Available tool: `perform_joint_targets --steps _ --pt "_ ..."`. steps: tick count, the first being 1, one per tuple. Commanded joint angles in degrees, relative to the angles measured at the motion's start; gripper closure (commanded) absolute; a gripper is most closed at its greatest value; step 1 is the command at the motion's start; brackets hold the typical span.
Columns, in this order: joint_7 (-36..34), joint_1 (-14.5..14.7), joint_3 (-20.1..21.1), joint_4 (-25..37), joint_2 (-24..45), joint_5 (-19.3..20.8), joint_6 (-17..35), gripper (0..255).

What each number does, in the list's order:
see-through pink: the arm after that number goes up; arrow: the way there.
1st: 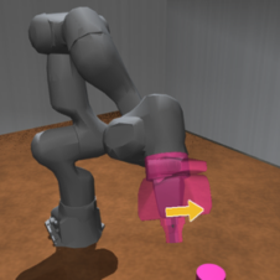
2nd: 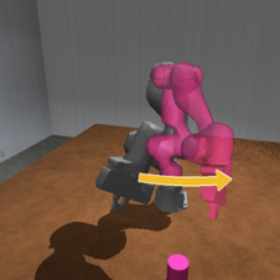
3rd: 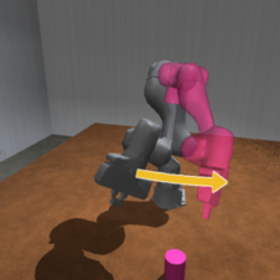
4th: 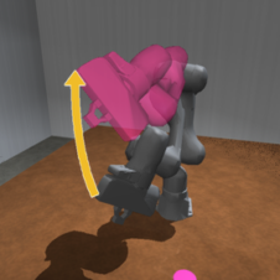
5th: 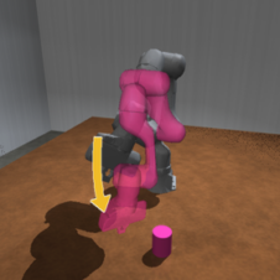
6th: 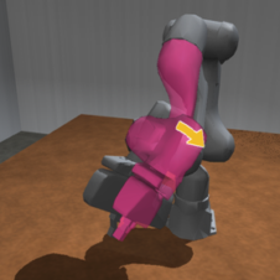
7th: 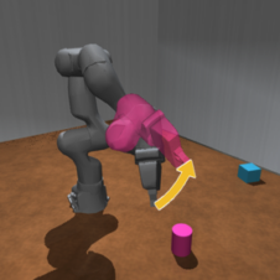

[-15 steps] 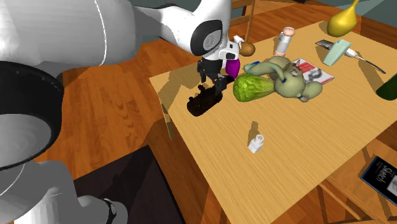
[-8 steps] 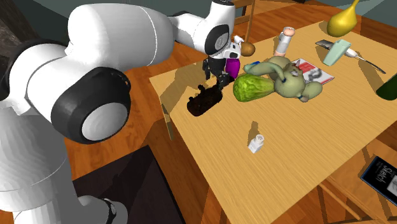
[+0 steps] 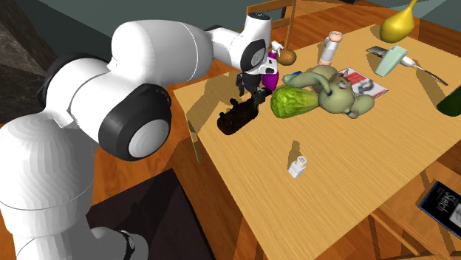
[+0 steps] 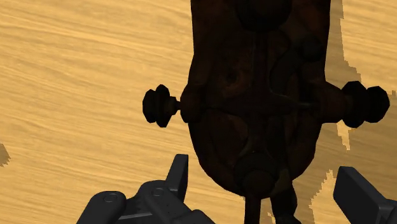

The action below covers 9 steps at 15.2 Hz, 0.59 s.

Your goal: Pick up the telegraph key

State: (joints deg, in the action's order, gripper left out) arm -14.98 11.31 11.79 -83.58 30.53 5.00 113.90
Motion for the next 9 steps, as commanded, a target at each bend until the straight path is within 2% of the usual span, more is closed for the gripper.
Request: perform_joint_targets --steps 1,3,4,9 --pt "0.0 0.0 -0.1 -0.9 0.7 0.1 1.6 0" --pt "0.0 0.0 -0.1 -0.9 0.7 0.1 1.6 0" --pt "0.0 0.0 -0.1 -0.8 0.8 0.2 1.6 255" --pt "0.0 0.0 -0.1 -0.8 0.8 0.2 1.6 255"
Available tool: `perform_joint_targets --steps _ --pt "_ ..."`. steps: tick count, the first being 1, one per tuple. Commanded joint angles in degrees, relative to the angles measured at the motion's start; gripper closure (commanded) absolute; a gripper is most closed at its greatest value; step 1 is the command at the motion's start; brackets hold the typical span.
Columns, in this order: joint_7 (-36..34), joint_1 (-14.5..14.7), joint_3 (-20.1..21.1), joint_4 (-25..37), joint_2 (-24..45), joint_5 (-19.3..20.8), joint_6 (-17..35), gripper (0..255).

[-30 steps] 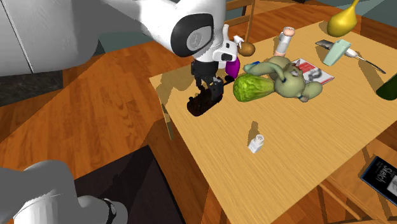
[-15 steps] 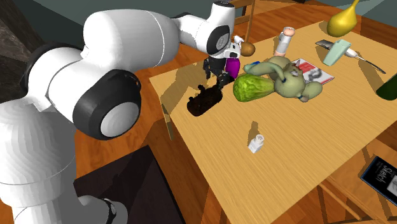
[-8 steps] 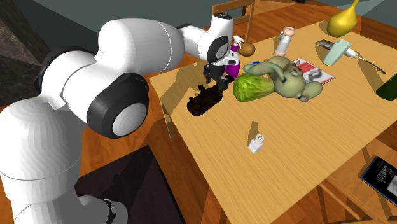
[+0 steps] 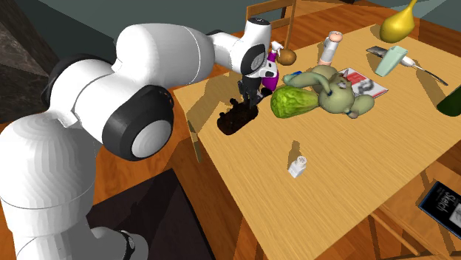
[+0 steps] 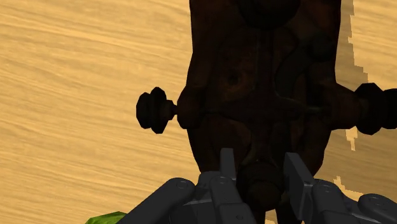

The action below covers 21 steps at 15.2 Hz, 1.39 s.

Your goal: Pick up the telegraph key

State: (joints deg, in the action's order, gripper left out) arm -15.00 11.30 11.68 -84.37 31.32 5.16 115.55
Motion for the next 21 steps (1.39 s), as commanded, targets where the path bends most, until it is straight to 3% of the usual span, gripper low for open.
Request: perform_joint_targets --steps 1,21 --pt "0.0 0.0 0.0 0.0 0.0 0.0 0.0 255" --pt "0.3 0.2 0.4 7.9 -2.5 -0.6 -10.4 255"
